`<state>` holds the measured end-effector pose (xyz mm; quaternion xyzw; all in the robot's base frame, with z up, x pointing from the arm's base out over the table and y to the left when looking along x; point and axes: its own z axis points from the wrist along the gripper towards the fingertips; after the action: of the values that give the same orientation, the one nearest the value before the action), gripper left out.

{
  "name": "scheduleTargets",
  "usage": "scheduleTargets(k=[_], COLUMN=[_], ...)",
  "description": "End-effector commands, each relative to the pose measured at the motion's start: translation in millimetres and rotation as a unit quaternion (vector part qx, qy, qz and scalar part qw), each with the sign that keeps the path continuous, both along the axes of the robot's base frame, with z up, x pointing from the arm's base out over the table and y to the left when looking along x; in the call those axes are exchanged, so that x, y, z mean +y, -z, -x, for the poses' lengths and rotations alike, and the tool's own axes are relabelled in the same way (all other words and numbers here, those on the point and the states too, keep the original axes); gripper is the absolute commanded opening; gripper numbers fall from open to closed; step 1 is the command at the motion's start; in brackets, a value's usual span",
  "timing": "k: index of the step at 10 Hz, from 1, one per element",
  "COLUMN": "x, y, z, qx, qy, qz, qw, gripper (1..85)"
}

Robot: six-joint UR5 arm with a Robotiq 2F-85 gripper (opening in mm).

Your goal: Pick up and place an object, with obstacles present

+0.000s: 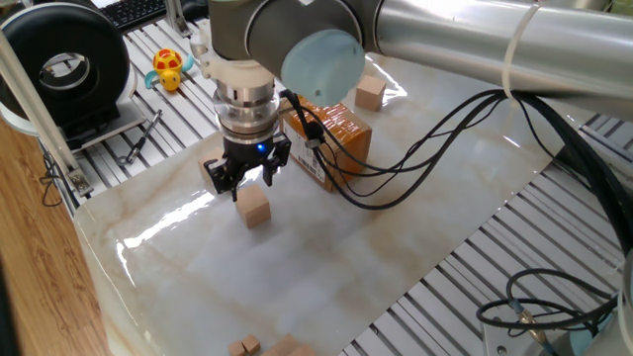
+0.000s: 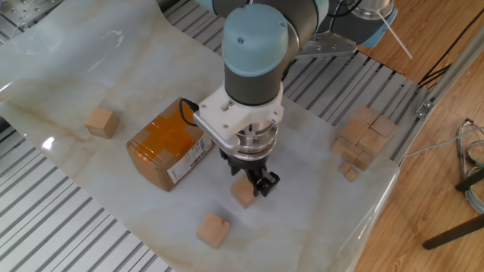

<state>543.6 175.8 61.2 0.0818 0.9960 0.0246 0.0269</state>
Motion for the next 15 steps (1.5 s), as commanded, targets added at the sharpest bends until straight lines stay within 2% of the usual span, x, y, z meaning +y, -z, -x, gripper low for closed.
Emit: scheduleTargets(k=[1, 3, 5, 15], x=[8, 12, 7, -2], y=[7.5, 14.6, 18.6, 27.5], z=[-3.9, -7.1, -8.3, -13.8], qx=[-0.008, -0.021, -0.034, -0.064], qy=[0.009, 0.008, -0.002, -0.024], qz=[0.004, 0.005, 0.008, 0.004], qw=[0.9999, 0.9997, 0.9994, 0.9977], gripper=[61.3, 61.3, 61.3, 61.0])
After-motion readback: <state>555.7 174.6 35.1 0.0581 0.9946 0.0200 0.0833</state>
